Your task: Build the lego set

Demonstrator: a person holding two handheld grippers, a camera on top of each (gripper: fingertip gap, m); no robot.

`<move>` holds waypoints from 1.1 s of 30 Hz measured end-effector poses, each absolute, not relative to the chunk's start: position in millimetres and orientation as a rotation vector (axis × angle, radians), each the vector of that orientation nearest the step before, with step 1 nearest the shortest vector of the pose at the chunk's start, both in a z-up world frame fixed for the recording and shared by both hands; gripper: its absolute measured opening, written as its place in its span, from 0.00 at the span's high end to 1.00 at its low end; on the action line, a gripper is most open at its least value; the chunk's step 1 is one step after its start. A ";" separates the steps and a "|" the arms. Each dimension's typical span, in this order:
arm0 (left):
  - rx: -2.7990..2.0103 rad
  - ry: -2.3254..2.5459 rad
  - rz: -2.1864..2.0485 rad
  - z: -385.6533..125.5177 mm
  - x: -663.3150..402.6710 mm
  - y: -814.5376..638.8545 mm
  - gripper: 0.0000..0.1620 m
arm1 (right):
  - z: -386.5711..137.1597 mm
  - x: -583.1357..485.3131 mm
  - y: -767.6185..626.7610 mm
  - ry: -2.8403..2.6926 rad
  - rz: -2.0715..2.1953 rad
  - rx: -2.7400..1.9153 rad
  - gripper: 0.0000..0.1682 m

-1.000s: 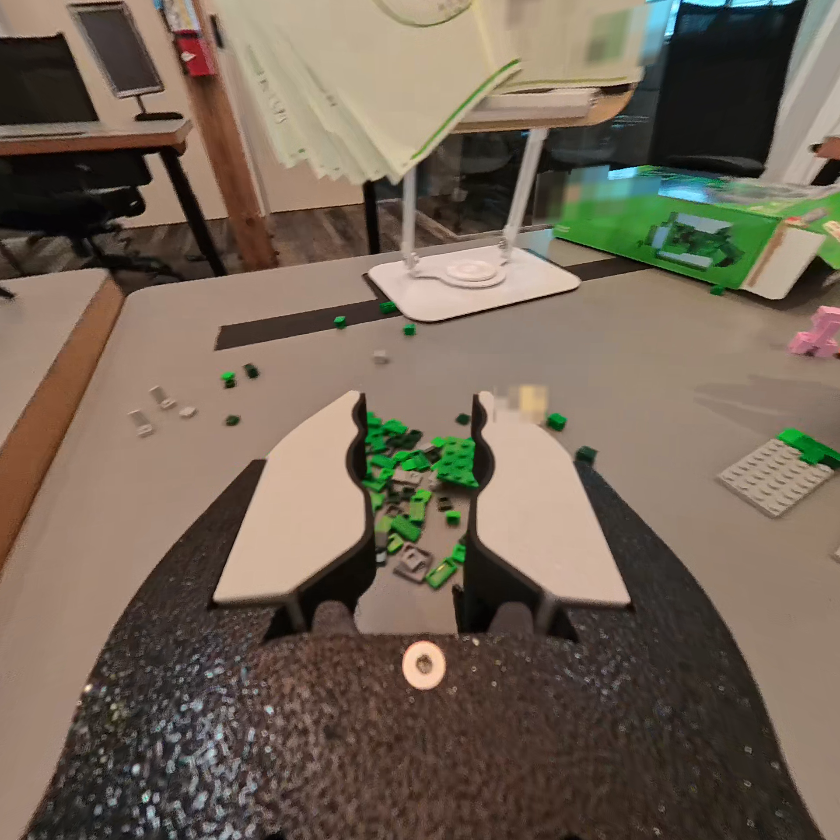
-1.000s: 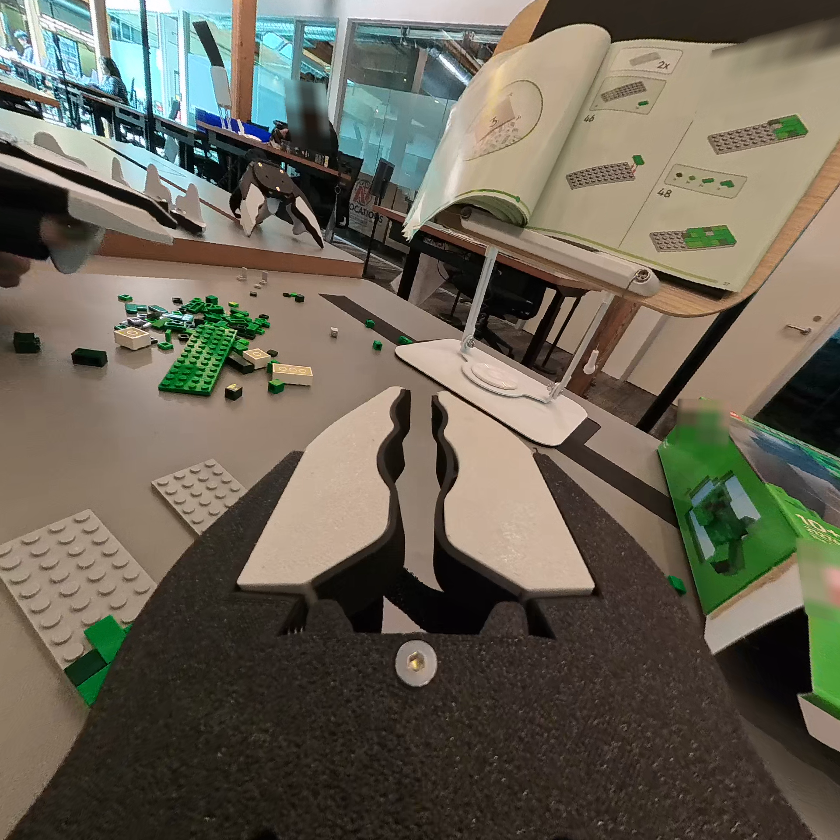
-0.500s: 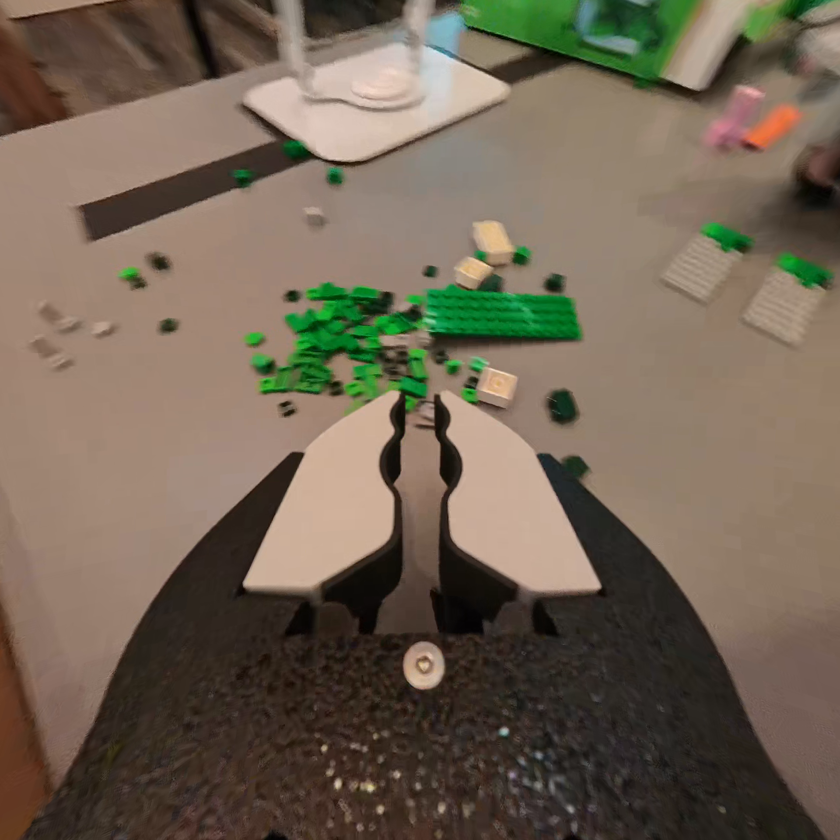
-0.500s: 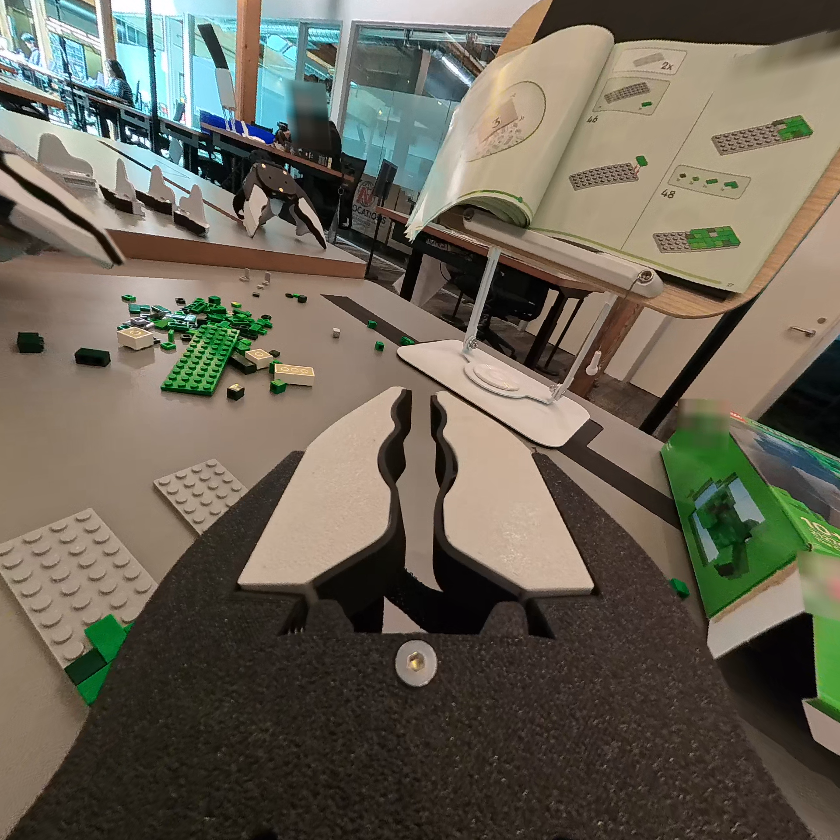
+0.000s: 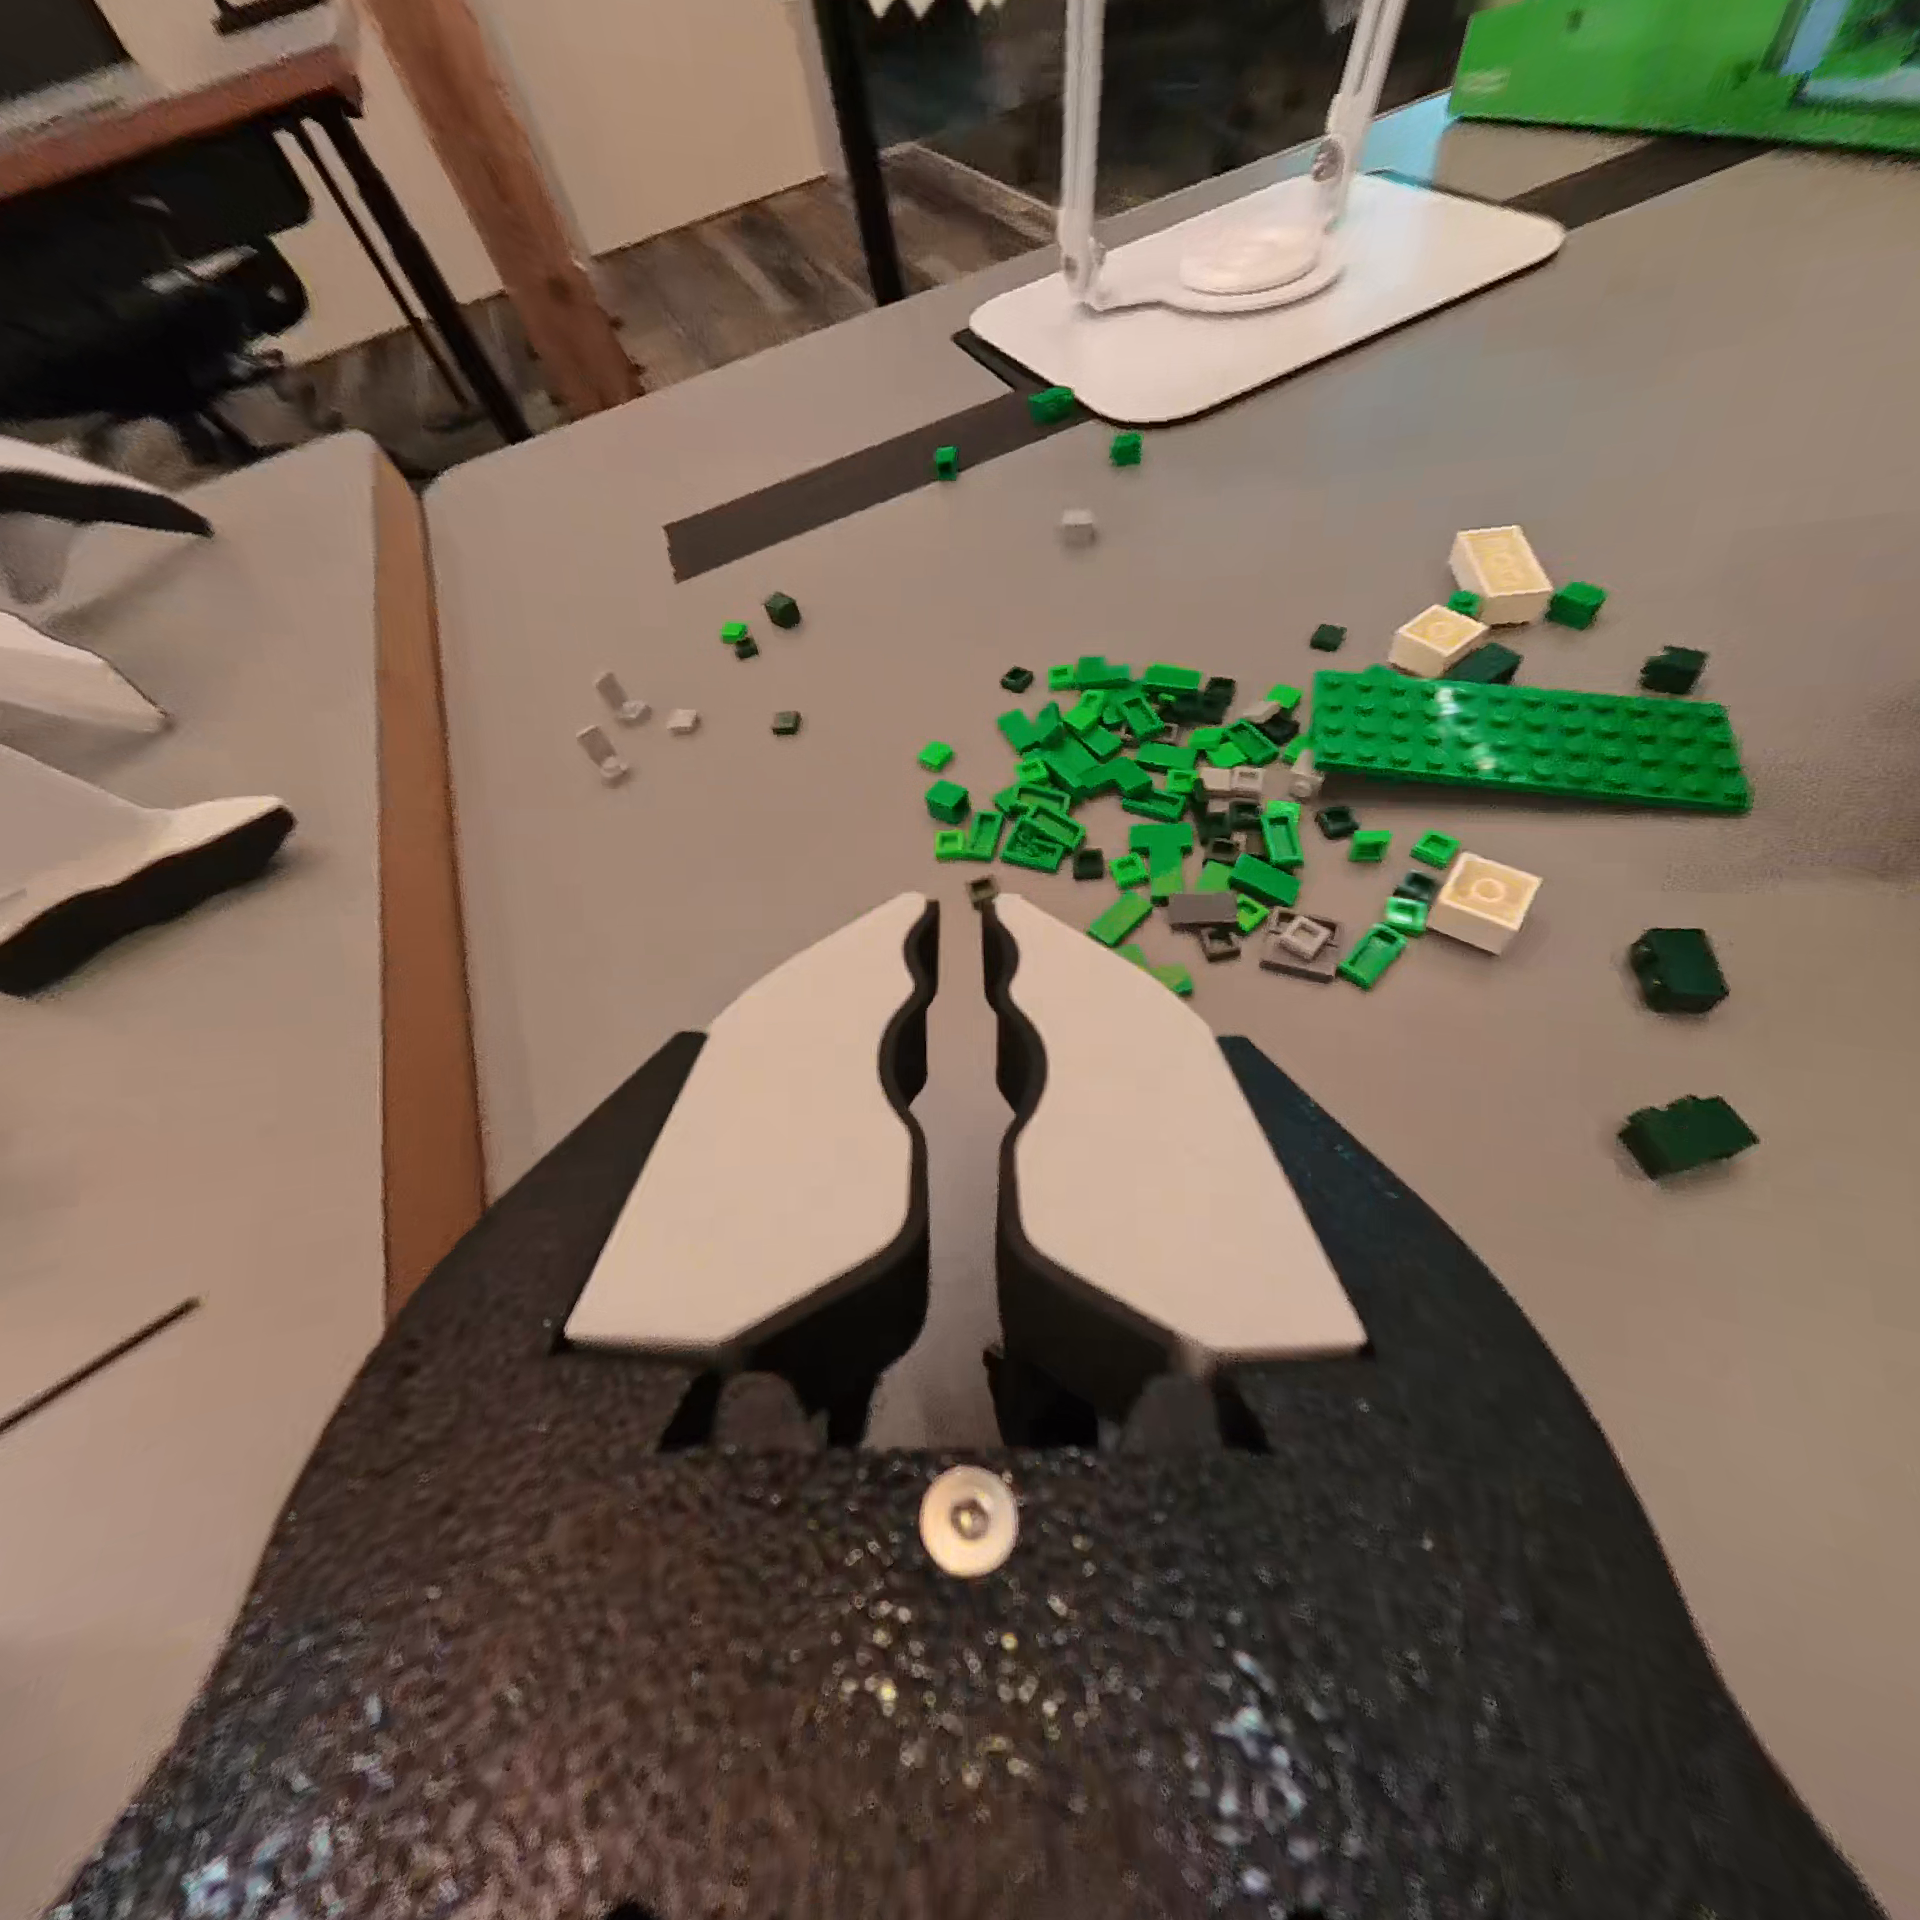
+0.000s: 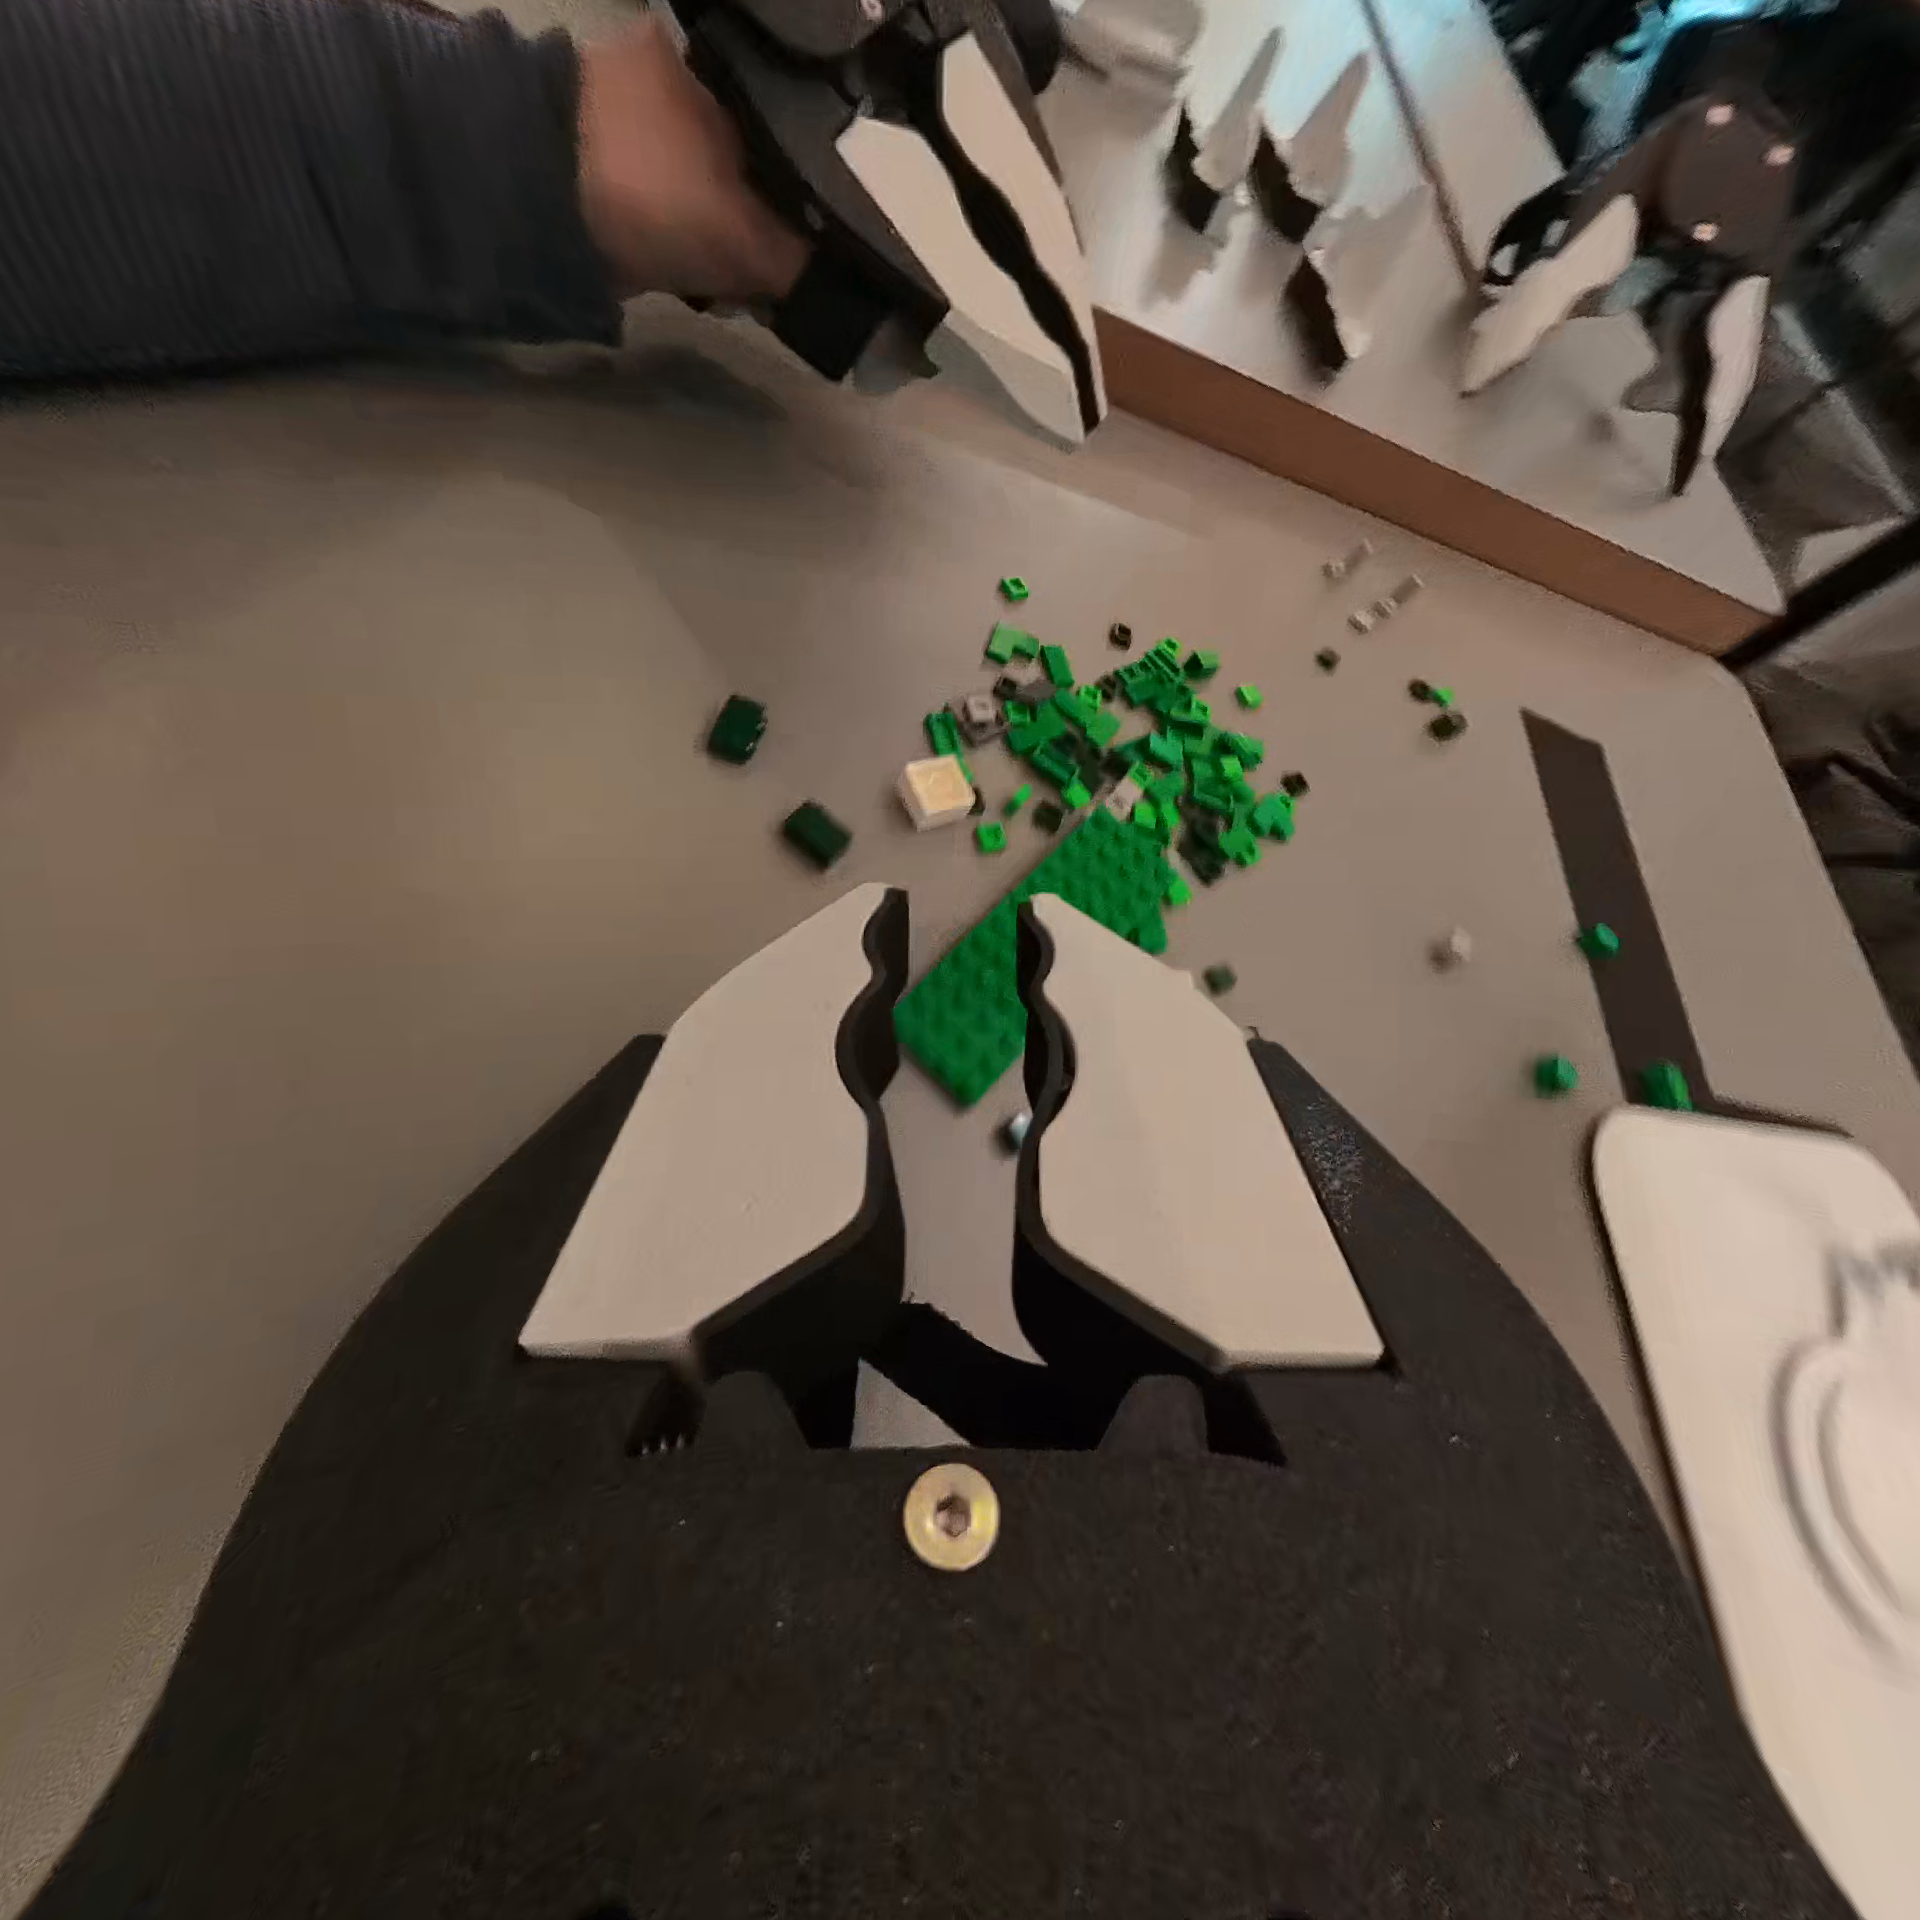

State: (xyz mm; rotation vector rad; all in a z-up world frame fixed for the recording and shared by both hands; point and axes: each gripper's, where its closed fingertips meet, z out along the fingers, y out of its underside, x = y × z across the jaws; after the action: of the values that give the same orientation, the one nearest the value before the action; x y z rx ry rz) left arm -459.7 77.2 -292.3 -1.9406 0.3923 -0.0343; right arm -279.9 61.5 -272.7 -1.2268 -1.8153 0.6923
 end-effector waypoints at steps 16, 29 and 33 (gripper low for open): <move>-1.961 0.301 0.136 -296.8 -488.0 79.7 0.98 | -312.3 -407.5 145.9 -2.470 0.461 -1.331 0.97; -1.935 0.244 0.042 -292.5 -489.8 78.0 0.99 | -338.3 -442.4 172.8 -2.666 0.389 -1.243 0.90; -1.932 0.238 0.048 -291.4 -491.0 77.8 0.99 | -337.0 -445.4 168.8 -2.679 0.437 -1.229 0.90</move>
State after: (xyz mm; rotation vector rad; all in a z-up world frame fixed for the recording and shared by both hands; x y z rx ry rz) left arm -491.0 77.8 -291.4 -1.9320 0.2376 0.0477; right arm -445.4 168.8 -337.0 -1.2285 -2.6788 0.4370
